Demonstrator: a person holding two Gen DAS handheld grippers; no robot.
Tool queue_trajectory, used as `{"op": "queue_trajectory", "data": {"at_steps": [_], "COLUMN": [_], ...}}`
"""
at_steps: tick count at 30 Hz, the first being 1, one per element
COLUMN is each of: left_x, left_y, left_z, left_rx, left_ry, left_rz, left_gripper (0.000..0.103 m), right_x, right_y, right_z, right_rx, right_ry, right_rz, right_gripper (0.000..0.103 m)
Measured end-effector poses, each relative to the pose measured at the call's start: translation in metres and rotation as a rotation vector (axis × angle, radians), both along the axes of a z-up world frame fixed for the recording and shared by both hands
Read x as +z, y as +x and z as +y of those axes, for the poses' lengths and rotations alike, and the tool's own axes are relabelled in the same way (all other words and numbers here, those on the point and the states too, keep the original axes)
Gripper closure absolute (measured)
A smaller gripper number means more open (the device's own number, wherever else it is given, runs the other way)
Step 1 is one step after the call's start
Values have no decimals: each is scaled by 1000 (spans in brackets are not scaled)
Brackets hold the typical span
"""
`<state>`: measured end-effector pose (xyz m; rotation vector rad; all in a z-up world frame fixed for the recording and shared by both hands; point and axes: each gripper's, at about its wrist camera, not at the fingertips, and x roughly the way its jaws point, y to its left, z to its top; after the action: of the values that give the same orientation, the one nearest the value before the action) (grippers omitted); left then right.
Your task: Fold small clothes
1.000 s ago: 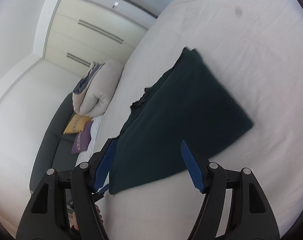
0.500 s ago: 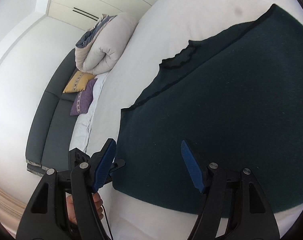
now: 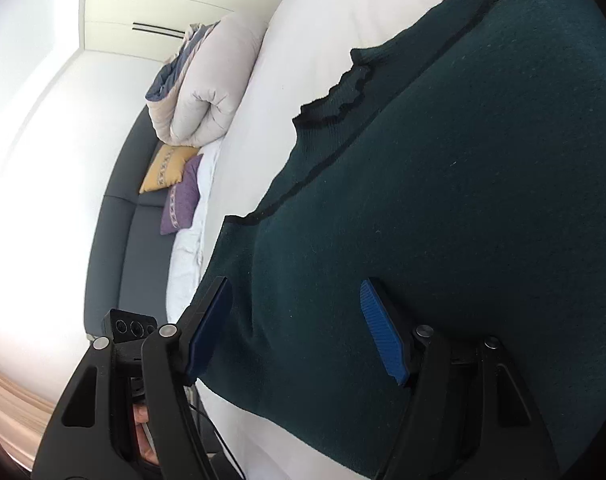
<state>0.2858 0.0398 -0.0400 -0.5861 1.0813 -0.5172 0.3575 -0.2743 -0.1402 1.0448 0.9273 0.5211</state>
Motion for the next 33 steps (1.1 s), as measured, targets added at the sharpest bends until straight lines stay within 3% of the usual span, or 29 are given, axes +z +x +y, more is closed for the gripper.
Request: {"op": "queue_trajectory", "data": {"at_steps": [5,11,13,15,16,18,21,24,30,31,32,33], "left_x": [37,30,15,0,-1,4,17,18,-11,-17,-22,-26], "left_y": [0,1,1,-1,-5,-14,-30,-43,-64,-67,-69,-70], "left_z": [-87,-203,-232,-244,-242,-227,-191,-146,-89,-85,-84,-88], "left_rx": [-125,-279,-309,-333,-333,-332,-333,-289,-198,-194,-192,-196], "left_ry": [53,71,92,81,54,12,30,37,40,40,40,38], "left_rz": [-74,-93,-83,-61,-64,-90,-153,-165,-106,-91,-79,-70], "left_gripper": [91,91,87,70,65,42,41,41,41,41,41,41], "right_x": [13,12,6,0,-3,-5,-1,5,29,32,34,36], "right_y": [-10,-25,-28,-31,-32,-31,-30,-22,-11,-11,-12,-14], "right_z": [-52,-121,-138,-148,-151,-152,-149,-139,-95,-88,-84,-83], "right_rx": [-57,-131,-144,-146,-145,-130,-110,-81,3,16,16,13], "right_ry": [78,135,159,179,182,159,110,19,-280,-343,-407,-458], "right_rz": [-28,-16,0,19,26,39,49,80,99,95,98,109], "right_gripper": [36,32,32,32,32,32,32,32,34,41,57,67]}}
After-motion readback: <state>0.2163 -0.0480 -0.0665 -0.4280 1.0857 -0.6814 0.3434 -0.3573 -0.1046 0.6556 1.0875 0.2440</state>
